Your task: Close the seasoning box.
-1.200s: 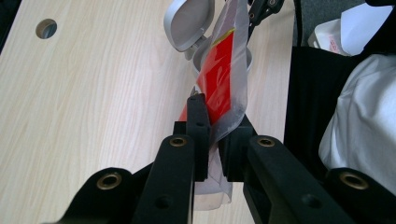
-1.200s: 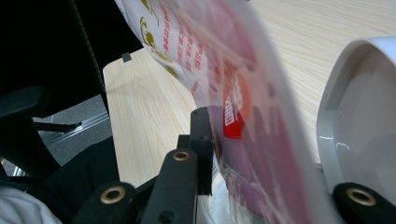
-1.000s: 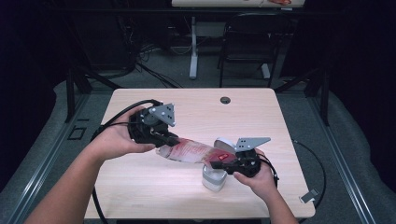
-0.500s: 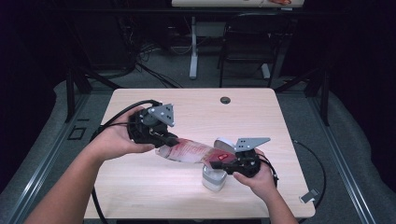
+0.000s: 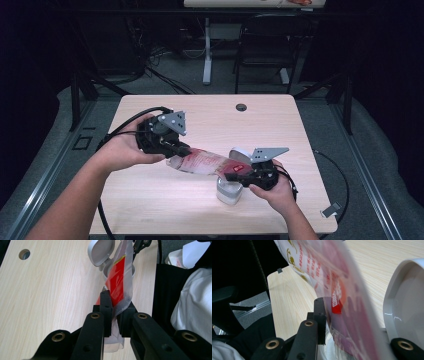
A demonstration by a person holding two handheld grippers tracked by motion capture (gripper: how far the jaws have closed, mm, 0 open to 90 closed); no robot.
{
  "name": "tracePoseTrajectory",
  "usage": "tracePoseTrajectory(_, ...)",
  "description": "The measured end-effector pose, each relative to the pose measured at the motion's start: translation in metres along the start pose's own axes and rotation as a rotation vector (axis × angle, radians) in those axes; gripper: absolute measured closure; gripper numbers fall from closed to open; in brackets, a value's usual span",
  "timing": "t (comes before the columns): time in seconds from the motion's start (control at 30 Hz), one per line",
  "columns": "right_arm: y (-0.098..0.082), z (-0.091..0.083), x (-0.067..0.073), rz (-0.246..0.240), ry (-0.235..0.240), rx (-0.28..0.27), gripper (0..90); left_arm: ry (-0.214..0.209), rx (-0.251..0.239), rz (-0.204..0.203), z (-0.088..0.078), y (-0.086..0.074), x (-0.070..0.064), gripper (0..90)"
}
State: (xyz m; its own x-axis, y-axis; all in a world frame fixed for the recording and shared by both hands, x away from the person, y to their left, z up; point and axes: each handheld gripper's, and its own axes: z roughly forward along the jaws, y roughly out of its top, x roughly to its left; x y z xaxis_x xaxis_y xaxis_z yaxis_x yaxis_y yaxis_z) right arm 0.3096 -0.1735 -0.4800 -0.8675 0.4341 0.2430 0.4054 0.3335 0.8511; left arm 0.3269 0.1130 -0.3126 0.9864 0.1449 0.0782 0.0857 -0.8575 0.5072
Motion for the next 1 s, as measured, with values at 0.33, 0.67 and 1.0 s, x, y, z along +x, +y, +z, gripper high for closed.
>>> tracePoseTrajectory(0.33,-0.0001,0.0003,0.0002,0.000,-0.001,0.000,83.3,0.001,0.002,0.001,-0.0001,0.0002,-0.0002,84.5)
tracePoseTrajectory(0.67,-0.0009,0.0007,-0.0012,0.006,0.007,-0.003,83.2,0.002,0.012,0.007,-0.0004,0.0033,-0.0008,84.5)
tracePoseTrajectory(1.0,-0.0010,0.0003,-0.0017,0.007,-0.003,-0.004,83.0,0.007,0.015,0.011,-0.0001,0.0047,-0.0017,84.5)
